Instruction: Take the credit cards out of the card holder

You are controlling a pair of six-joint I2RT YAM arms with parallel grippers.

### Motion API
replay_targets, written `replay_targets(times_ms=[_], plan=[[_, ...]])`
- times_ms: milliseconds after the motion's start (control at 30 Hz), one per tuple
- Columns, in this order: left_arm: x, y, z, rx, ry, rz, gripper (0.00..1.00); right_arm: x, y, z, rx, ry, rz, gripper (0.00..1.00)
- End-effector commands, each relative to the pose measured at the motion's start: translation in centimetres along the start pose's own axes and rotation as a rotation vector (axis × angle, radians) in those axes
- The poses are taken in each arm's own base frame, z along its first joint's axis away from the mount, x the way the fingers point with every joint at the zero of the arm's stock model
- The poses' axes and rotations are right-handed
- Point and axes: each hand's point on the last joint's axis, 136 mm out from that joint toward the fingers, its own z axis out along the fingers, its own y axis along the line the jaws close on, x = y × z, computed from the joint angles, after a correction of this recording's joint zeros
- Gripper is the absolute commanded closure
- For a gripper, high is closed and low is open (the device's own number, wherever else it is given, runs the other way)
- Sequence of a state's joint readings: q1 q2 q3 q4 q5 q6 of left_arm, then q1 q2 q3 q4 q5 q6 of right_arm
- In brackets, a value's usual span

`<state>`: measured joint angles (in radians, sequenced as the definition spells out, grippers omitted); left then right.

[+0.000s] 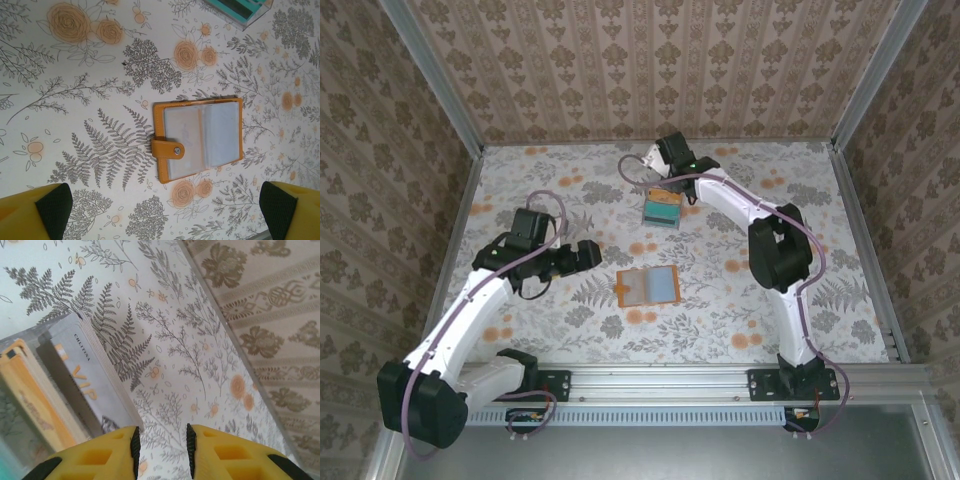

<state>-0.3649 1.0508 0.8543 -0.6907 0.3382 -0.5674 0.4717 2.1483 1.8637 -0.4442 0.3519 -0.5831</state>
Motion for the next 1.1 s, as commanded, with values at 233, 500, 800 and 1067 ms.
replay_targets(times_ms=[233, 500, 800, 1067], plan=[[1.0, -1.1, 3.9, 0.087, 0.06, -0.082, 0.12, 1.9, 0.4, -11.0, -0.163, -0.098, 0.586, 0.64], [3.4, -4.2, 8.0, 0.125, 0.167, -0.038, 0.3, 7.6, 8.5, -13.3, -0.366, 0.051, 0.818, 0.65], [3.1, -4.8, 11.7, 0.109, 0.26, -0.022, 0.49, 11.3, 17.5, -14.1, -0.522, 0.159, 0.983, 0.77], [3.3, -4.2, 13.9, 0.072, 0.33, -0.012, 0.52, 13.2, 22.2, -13.3, -0.567, 0.252, 1.031, 0.84]])
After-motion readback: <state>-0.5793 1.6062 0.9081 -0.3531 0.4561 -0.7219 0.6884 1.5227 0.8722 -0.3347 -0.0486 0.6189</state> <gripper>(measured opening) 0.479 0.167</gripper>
